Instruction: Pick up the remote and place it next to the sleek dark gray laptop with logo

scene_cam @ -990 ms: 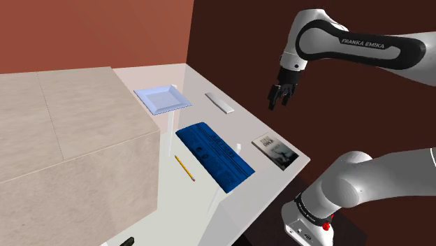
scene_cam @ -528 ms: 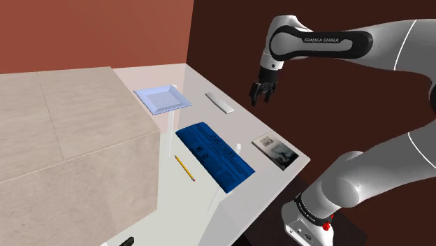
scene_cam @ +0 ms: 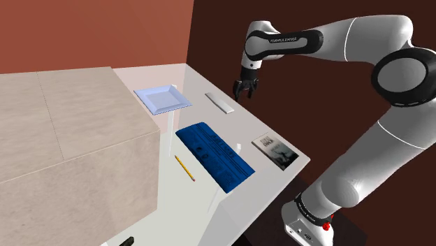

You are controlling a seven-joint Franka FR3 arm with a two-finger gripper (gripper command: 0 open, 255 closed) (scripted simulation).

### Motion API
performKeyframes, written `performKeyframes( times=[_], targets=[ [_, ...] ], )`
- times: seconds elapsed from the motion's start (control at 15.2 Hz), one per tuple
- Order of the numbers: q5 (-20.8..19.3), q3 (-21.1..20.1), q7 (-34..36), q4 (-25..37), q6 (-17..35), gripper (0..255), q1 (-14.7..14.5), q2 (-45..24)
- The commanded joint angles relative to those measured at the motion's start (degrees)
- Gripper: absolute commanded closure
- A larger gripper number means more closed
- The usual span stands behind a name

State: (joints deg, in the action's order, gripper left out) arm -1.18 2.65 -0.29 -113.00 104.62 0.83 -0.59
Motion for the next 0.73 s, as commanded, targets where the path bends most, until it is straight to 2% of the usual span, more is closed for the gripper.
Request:
performKeyframes(
  times=[0.0,0.33,0.66],
  targets=[
    [0.2,0.0,0.0,3.7,0.9,0,0.0,-4.6],
    [0.7,0.0,-0.1,15.5,0.7,0,0.2,-16.2],
    [1.1,-0.1,-0.2,30.6,-1.7,0,0.6,-28.8]
  ],
)
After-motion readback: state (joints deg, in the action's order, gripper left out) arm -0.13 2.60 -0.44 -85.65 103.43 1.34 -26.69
